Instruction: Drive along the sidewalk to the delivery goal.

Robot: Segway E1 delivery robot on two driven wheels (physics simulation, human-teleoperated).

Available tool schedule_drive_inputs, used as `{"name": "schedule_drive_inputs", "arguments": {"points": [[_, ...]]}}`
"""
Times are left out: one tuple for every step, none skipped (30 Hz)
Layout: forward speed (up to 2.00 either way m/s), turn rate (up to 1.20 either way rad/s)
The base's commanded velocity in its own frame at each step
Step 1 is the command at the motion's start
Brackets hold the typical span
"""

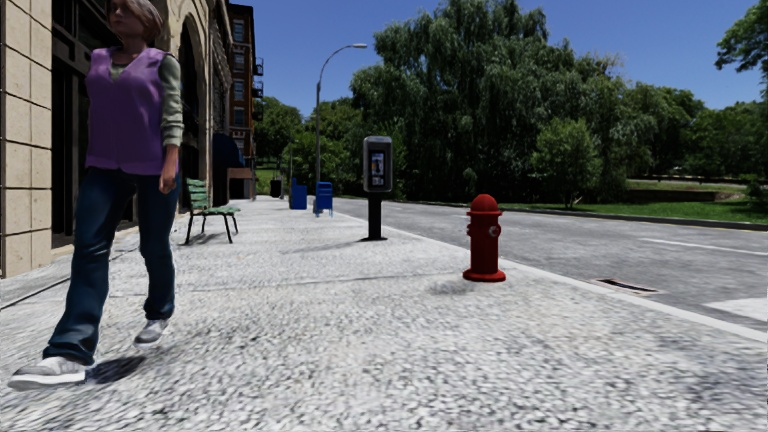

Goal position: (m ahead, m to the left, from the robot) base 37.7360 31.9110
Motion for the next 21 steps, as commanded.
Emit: {"name": "schedule_drive_inputs", "arguments": {"points": [[2.0,0.0],[2.0,0.0],[2.0,0.08],[2.0,0.16],[2.0,0.26],[2.0,0.35],[2.0,0.35],[2.0,0.42],[2.0,0.48],[2.0,0.49],[2.0,0.49],[2.0,0.5],[2.0,0.5],[2.0,0.5],[2.0,0.5],[2.0,0.48],[2.0,0.48],[2.0,0.48],[2.0,0.48],[2.0,0.48],[2.0,0.44]]}}
